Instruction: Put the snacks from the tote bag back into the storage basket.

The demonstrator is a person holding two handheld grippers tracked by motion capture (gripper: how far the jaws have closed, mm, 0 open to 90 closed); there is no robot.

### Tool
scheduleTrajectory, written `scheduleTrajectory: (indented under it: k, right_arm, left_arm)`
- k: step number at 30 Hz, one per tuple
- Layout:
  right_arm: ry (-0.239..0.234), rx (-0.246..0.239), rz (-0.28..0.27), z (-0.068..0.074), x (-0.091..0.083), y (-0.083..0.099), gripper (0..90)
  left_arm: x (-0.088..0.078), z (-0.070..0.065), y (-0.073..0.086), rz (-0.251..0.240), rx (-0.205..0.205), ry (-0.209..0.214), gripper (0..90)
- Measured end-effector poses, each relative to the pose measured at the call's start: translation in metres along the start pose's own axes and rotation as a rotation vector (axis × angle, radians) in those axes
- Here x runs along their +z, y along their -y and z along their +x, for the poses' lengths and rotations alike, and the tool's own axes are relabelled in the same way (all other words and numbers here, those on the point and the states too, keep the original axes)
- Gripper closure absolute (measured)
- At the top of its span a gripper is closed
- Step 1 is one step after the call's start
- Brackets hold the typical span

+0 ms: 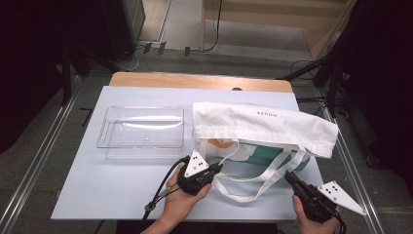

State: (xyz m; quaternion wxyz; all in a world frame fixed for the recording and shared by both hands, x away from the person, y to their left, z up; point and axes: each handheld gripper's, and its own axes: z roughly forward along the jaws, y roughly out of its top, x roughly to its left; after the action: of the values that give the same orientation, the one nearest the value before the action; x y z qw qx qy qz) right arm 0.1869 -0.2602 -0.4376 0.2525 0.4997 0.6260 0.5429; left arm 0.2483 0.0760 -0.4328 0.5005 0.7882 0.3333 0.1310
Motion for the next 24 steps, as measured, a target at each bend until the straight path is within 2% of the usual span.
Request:
scheduleTrajectory:
  k: [8, 11, 15, 24]
  right_arm:
    - [-0.042, -0.017, -0.062, 0.009, -0.020, -0.016, 90.0]
    - [-0.072, -0.021, -0.058, 0.013, -0.021, -0.019, 90.0]
    - [-0.109, -0.048, -0.040, 0.020, -0.008, -0.021, 90.0]
    - [-0.151, -0.053, -0.026, 0.030, 0.019, -0.032, 90.0]
  left_arm:
    - [-0.006, -0.007, -0.008, -0.027, 0.011, 0.023, 89.3]
    - [-0.006, -0.009, -0.011, -0.035, 0.017, 0.032, 89.3]
    - [-0.001, -0.015, -0.017, -0.034, 0.024, 0.051, 89.2]
    - [0.016, -0.028, -0.033, -0.034, 0.036, 0.087, 88.8]
